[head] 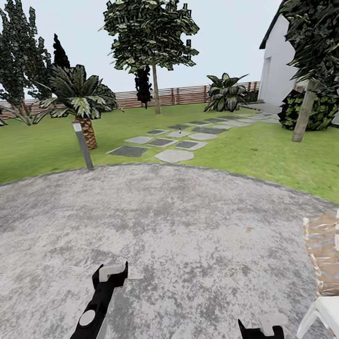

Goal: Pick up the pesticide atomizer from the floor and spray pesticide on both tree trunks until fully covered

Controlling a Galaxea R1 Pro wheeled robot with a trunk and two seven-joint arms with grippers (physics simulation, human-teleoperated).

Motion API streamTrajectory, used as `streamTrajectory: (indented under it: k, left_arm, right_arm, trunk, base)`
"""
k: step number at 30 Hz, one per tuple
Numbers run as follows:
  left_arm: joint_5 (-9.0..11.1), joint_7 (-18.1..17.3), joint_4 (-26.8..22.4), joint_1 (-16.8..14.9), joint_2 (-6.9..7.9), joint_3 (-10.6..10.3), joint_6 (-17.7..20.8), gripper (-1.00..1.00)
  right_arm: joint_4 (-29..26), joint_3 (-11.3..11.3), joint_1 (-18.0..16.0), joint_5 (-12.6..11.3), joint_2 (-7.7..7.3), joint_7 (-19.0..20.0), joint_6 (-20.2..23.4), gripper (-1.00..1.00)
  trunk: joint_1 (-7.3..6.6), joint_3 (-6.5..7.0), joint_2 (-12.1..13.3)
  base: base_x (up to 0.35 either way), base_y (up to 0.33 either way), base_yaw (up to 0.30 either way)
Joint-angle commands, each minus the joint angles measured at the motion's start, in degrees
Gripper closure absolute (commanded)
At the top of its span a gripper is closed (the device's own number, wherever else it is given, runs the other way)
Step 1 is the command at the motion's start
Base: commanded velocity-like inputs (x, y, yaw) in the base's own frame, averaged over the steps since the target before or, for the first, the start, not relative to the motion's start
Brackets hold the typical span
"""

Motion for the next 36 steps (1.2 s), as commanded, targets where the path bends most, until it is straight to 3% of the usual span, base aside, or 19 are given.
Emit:
streamTrajectory:
  k: [1, 23, 27, 29, 36]
  left_arm:
    - [0.0, 0.0, 0.0, 0.0, 0.00, 0.0, 0.0, -1.00]
    - [0.0, 0.0, -1.6, 0.0, 0.03, 0.0, 0.0, -1.00]
    - [-0.1, 0.0, -5.9, 0.0, 0.01, 0.0, 0.0, -1.00]
    - [-0.1, 0.0, -8.6, 0.0, -0.01, -0.1, 0.0, -1.00]
    - [-0.2, 0.1, -10.1, 0.0, 0.00, -0.1, 0.1, -1.00]
  right_arm:
    - [0.0, 0.0, 0.0, 0.0, 0.00, 0.0, 0.0, -1.00]
    - [0.0, -0.3, 0.0, 0.3, -0.16, -0.2, -0.1, -1.00]
    - [0.0, -4.4, 0.0, 0.3, -0.63, -0.1, -0.1, -1.00]
    - [0.0, -7.9, 0.0, 0.3, -0.84, 0.1, -0.1, -1.00]
    - [-0.1, -10.4, 0.0, 0.2, -0.92, 0.3, 0.2, -1.00]
  trunk:
    - [0.00, 0.00, 0.0]
    - [0.00, 0.00, 0.0]
    - [0.00, 0.00, 0.0]
    - [0.00, 0.00, 0.0]
    - [0.00, 0.00, 0.0]
  base:
    - [0.327, 0.000, 0.000]
    - [0.327, 0.000, 0.000]
    - [0.327, 0.000, 0.000]
    - [0.327, 0.000, 0.000]
    - [0.327, 0.000, 0.000]
